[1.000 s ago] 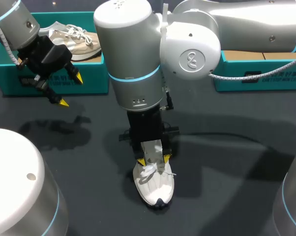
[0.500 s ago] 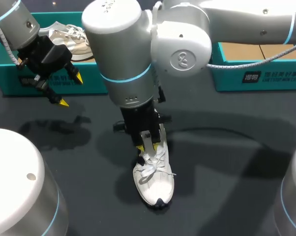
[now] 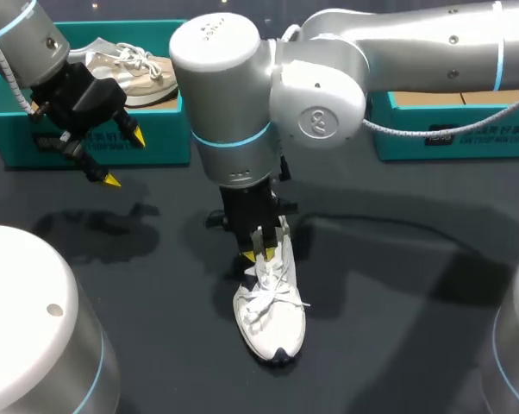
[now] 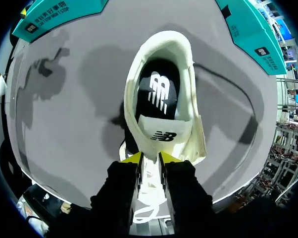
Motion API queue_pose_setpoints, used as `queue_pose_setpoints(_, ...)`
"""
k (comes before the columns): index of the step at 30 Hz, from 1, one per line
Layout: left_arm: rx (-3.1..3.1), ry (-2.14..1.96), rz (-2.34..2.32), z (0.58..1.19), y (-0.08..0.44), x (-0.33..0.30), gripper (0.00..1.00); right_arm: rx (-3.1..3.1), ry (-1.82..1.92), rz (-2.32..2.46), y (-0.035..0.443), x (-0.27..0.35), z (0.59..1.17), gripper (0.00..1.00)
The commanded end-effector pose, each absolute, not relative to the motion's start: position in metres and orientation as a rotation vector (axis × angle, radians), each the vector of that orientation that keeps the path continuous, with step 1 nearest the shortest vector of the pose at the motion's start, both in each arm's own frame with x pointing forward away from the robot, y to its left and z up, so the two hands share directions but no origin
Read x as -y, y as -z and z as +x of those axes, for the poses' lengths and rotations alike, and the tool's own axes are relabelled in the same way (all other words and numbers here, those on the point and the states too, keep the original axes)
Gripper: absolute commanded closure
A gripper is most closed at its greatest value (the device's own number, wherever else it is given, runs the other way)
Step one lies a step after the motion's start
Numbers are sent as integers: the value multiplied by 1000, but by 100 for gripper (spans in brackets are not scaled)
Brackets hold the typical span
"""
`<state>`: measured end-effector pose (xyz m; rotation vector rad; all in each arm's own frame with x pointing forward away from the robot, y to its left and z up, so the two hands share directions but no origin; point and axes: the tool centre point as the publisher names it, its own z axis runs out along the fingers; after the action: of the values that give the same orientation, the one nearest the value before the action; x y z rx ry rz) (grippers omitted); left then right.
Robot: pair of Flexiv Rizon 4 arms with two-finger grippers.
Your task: Take the shoe out of the shoebox, open the shoe tongue, remove and reinsert the insole, then place the shoe into the shoebox
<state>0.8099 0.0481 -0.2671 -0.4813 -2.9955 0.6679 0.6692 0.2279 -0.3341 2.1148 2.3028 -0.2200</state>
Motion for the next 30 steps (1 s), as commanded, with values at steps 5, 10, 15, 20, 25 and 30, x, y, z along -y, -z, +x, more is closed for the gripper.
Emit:
queue_pose_setpoints(5,2996,-665,-482,809,267,-48,0,-2250,216,2043,301,-231,659,80)
queue_pose_setpoints(10,2996,-665,-482,809,267,-48,0,-2234,220,2038,303,-225,661,78)
queue_pose_setpoints(15,2996,-665,-482,809,267,-48,0,-2281,207,2041,321,-215,676,79)
queue_pose_setpoints(20,2996,-665,-482,809,267,-48,0,-2329,210,2056,337,-208,692,80)
queue_pose_setpoints(25,2996,-665,-482,809,267,-48,0,-2341,198,2016,328,-209,694,78)
queue_pose_setpoints(30,2996,-665,-482,809,267,-48,0,-2396,144,1868,297,-217,689,73)
